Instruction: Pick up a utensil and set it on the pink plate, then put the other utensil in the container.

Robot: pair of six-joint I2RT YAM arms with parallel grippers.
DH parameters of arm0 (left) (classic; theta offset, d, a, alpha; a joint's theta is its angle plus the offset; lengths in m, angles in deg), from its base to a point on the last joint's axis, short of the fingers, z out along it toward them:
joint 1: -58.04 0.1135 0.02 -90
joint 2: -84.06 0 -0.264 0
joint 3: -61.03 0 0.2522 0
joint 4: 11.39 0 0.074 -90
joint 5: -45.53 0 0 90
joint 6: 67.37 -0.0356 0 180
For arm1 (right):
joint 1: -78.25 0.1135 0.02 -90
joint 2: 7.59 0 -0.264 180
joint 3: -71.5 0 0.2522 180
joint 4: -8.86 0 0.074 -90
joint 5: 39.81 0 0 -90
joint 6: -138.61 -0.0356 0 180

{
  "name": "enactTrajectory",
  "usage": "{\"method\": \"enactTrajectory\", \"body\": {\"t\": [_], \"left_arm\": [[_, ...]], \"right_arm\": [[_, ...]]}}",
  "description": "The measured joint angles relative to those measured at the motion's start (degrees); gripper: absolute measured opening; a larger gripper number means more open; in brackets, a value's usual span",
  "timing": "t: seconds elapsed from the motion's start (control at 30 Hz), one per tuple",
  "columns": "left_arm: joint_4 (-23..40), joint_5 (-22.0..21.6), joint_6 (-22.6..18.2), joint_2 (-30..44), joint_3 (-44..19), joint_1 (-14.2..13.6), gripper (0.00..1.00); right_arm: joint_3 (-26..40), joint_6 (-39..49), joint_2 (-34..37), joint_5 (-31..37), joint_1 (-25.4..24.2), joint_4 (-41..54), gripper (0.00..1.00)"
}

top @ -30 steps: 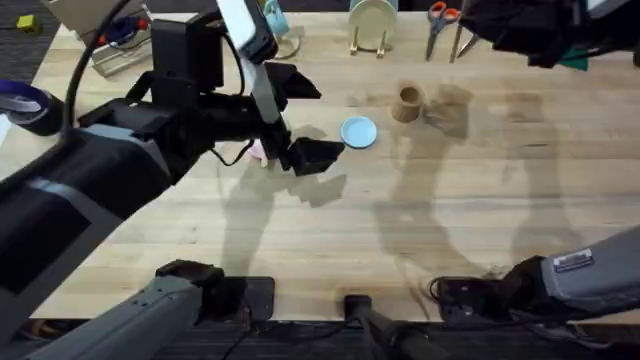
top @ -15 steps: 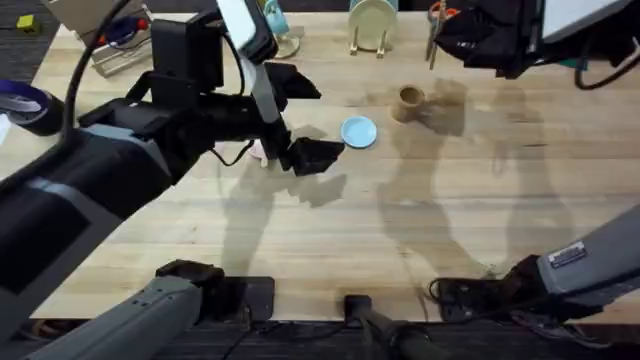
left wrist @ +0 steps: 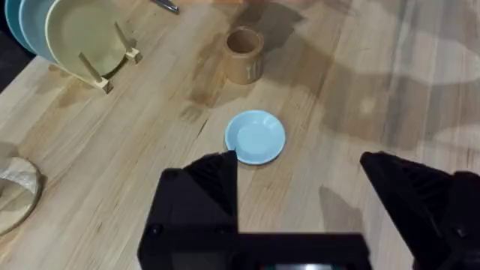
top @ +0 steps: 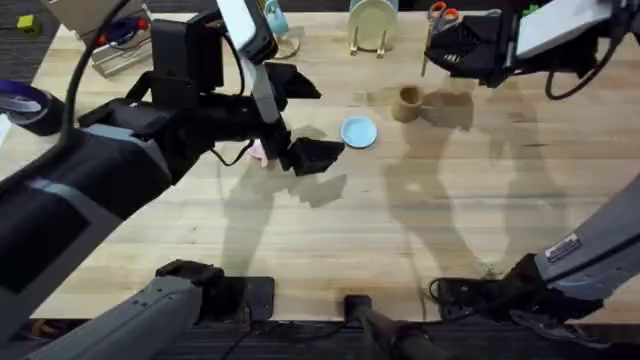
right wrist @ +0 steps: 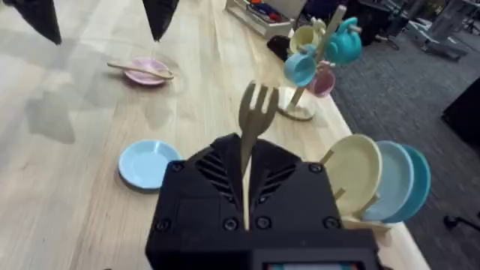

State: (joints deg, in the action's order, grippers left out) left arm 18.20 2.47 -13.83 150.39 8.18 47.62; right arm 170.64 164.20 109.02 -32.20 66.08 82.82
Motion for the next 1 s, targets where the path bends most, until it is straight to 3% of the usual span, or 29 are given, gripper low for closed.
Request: {"method": "enactTrajectory", "body": {"t": [1.0], "left_arm": [[0.00,0.00,0.00,0.00,0.00,0.00,0.993]], "right_arm": [[0.02,1.23,9.13,-1.47,1.36,-2.40,0.032]]}}
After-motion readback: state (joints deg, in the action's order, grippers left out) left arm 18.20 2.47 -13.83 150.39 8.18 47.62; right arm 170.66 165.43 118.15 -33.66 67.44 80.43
